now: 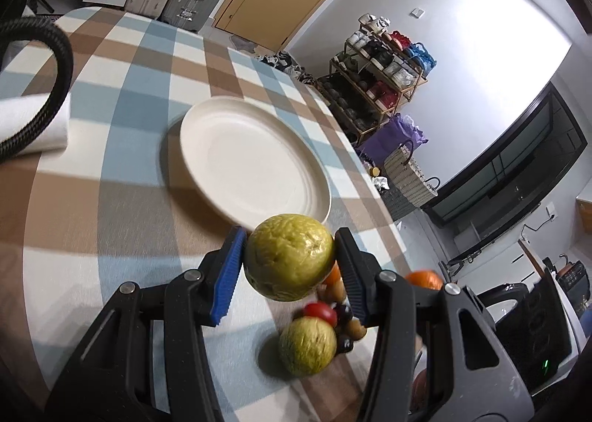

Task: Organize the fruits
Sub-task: 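Lower both fruits onto the cream plate and open both grippers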

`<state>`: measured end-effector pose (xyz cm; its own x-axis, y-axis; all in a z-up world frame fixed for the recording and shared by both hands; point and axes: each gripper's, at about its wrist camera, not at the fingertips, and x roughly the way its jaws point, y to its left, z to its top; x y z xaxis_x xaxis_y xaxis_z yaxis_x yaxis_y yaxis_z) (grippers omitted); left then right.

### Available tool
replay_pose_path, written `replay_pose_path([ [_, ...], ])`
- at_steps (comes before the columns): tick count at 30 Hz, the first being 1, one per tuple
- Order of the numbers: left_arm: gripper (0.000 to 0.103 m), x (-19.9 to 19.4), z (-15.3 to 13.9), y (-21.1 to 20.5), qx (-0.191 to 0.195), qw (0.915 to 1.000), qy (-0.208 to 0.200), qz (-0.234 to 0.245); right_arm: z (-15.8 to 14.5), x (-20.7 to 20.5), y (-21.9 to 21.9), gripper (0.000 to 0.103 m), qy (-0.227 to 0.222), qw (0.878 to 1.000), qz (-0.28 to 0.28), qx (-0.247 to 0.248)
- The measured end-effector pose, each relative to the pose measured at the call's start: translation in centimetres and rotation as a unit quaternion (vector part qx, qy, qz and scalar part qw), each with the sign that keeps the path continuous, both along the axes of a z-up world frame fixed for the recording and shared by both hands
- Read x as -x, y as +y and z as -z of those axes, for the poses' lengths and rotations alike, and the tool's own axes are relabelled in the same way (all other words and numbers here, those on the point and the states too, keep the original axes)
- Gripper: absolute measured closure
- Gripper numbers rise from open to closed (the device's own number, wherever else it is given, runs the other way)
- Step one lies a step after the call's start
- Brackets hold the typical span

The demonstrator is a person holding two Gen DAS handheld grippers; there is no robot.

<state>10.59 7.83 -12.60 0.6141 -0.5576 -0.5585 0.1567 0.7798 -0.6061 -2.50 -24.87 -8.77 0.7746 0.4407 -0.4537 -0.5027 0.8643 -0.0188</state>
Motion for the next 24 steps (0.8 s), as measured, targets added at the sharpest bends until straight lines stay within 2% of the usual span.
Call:
replay_pose_path([
  [6, 0.056, -3.4, -1.5, -0.1, -0.004, 0.9999, -0.011, -0.002, -1.8, -5.2, -1.2, 0.061, 0.026, 0.999, 0.003, -0.034],
  [15, 0.056, -9.9, -2.7, 0.0, -0.023, 0.9996, -0.014, -0.010, -3.5, -15.0, -0.8, 0.061, 0.090, 0.993, -0.037, -0.072],
  [19, 0.056, -13.0, -2.4, 0.0, -0.036, 0.9993, -0.008, -0.009, -3.2, -19.0, -0.2, 0.061, 0.116, 0.988, -0.049, -0.085],
  [24, 0.056, -16.4, -1.1, -0.3, -0.046, 0.9990, 0.001, -0.004, -0.7, -23.2, 1.6, 0.061, 0.158, 0.982, -0.068, -0.079],
])
